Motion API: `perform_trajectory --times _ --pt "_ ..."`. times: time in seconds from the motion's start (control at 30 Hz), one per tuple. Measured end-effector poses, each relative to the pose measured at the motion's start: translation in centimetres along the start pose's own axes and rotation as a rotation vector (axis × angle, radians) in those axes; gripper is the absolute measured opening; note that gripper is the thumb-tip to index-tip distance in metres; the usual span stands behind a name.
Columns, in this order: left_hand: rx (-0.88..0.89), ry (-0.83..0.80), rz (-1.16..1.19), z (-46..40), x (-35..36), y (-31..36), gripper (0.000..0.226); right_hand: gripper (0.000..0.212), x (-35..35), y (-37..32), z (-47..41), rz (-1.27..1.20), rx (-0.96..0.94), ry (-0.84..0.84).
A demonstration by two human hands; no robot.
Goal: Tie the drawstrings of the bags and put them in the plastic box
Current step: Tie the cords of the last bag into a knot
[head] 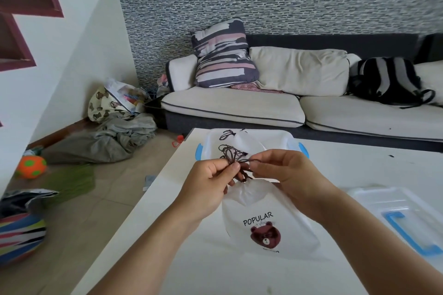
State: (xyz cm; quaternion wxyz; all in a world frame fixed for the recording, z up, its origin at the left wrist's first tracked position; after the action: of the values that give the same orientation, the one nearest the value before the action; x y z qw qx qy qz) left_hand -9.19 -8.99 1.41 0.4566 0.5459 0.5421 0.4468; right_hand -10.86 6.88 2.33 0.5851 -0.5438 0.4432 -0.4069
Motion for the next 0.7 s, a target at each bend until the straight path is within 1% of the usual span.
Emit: perform_trajectory --times 0.07,0.17,0.23,0.37,0.47,0.6,0.7 --pt "0.000 -0.002 0.005 0.0 0.0 -0.1 0.033 0.009 0.0 -0.3 0.1 0.040 -0.031 0.045" --pt "-0.022 -0.014 0.035 -0.1 0.1 -0.4 0.028 0.010 0.1 -1.3 0.4 0.120 -0.105 0.083" --pt "-0.043 -0.024 0.052 -0.1 0.3 -0.6 0.027 0.009 0.4 -1.9 0.5 0.113 -0.140 0.070" --pt "-0.073 -0.018 0.122 0.0 0.2 -0.7 0.025 0.023 1.7 -1.8 0.9 0.052 -0.096 -0.040" --pt "-0.045 -0.020 0.090 0.0 -0.1 -0.5 0.025 0.020 2.0 -1.5 0.9 0.022 -0.077 -0.083" --pt "-0.032 -0.017 0.119 -0.2 -0.3 -0.7 0.026 0.020 2.5 -1.5 0.9 -0.022 -0.049 -0.116" --pt "-0.015 -0.024 0.125 -0.2 -0.3 -0.6 0.027 0.017 2.6 -1.2 1.0 -0.052 -0.018 -0.105"
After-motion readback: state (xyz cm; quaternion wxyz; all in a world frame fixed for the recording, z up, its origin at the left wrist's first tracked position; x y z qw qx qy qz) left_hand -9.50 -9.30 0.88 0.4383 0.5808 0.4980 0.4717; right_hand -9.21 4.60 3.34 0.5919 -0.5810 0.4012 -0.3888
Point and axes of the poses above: each hand's wrist, its own z-axis away from the middle knuckle, its own x-axis out of the palm, y = z × x, the point moved 9 cm from there along -z, towards the middle knuckle, and after that the axes turned 10 degrees about z, right-handed, at the moved point
